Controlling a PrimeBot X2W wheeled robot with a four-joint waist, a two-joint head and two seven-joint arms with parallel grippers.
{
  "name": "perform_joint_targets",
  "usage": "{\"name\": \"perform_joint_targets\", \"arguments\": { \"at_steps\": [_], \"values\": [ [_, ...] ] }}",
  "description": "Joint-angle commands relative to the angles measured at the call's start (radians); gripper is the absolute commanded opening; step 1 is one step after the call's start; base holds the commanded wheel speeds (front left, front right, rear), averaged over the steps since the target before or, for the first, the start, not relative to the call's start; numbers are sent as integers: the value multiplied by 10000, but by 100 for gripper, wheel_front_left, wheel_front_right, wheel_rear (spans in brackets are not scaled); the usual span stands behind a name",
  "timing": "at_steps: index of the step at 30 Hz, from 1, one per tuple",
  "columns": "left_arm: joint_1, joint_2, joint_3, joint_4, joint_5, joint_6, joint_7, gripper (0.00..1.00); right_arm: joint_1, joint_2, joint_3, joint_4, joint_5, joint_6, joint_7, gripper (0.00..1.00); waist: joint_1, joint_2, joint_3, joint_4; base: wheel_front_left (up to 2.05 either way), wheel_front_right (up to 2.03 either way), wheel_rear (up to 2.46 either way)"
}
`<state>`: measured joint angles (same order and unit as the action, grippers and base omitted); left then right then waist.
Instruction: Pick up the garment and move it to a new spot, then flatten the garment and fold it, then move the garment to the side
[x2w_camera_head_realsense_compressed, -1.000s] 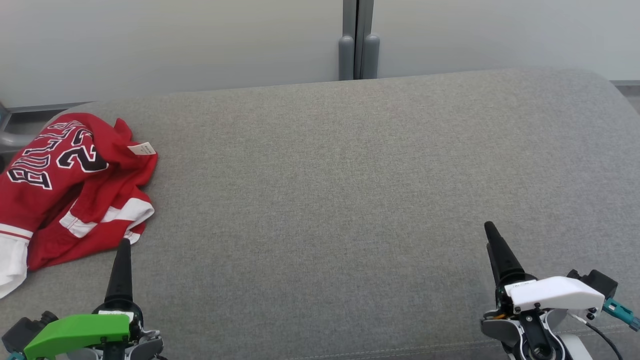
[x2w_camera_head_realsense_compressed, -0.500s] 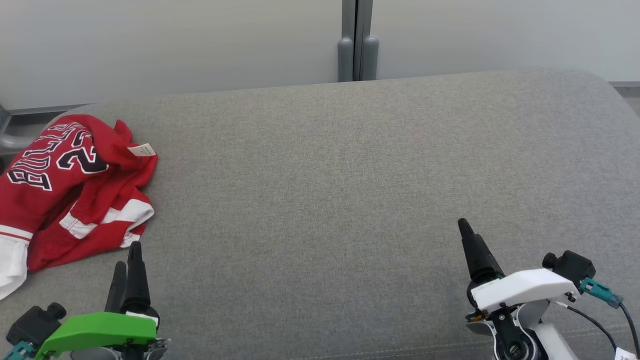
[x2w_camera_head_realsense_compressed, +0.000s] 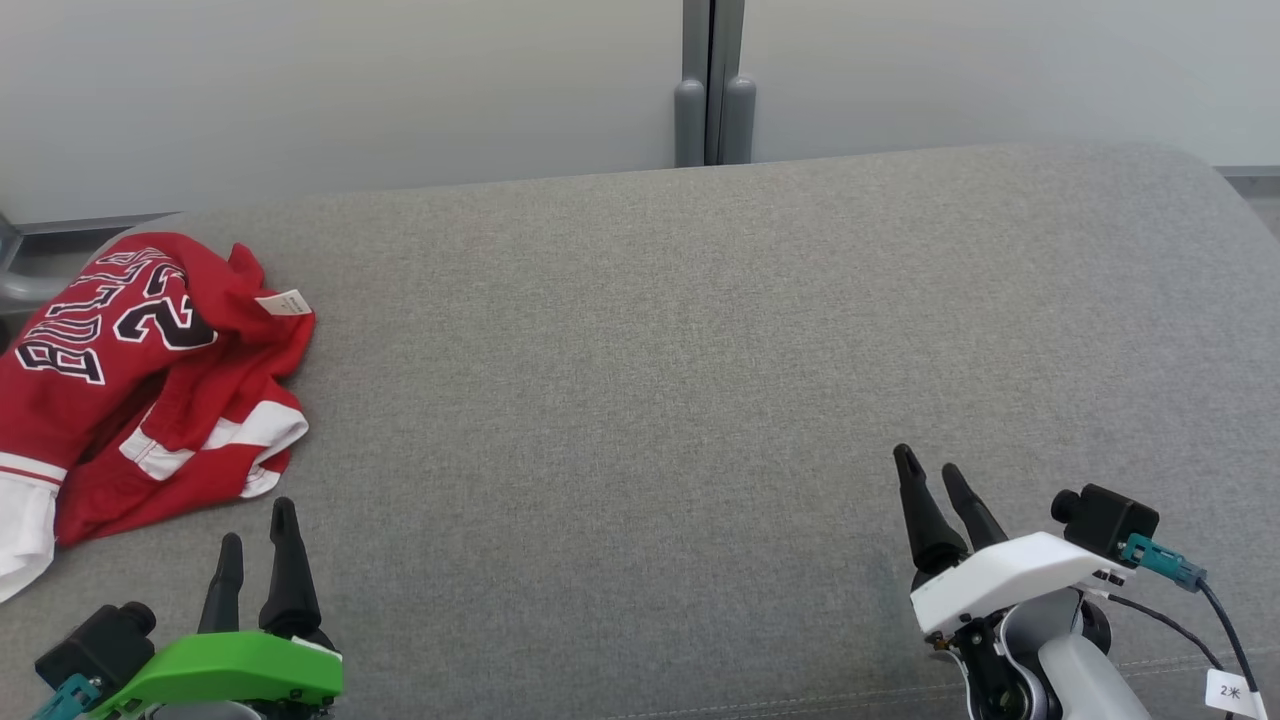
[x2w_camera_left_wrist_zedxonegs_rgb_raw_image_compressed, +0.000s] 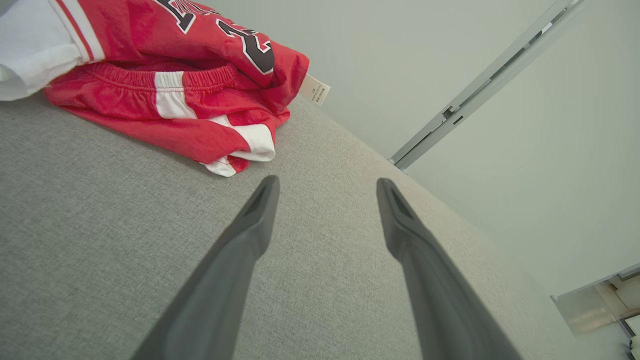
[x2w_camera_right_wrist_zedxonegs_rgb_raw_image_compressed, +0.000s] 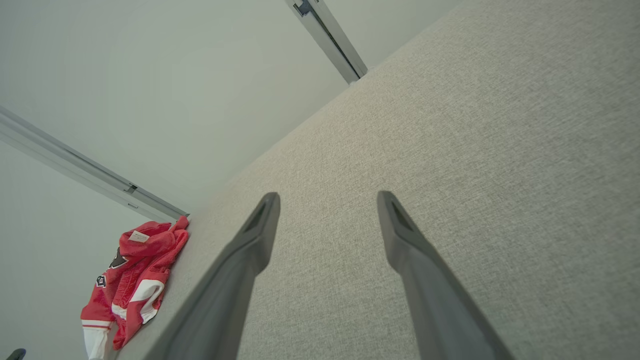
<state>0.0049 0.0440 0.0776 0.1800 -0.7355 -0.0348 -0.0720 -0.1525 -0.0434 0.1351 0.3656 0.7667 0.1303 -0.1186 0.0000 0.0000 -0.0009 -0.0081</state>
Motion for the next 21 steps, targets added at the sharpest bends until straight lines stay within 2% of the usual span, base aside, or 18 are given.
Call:
{"name": "perform_joint_targets", "arguments": {
  "at_steps": [1, 6, 21],
  "values": [
    [-48, 117, -17, -56, 382, 57, -114, 100, -273, -44, 50, 30, -385, 3, -110, 100, 0, 0, -6, -2, 0, 0, 0],
    [14, 208, -84, 249, 1167, 130, -313, 100, -449, -49, 215, 480, -1138, 4, -259, 100, 0, 0, -54, -17, 0, 0, 0],
    [67, 342, -70, 363, 2596, 263, -750, 100, -769, -60, 486, 992, -2586, 4, -580, 100, 0, 0, -123, -18, 0, 0, 0]
  ]
}}
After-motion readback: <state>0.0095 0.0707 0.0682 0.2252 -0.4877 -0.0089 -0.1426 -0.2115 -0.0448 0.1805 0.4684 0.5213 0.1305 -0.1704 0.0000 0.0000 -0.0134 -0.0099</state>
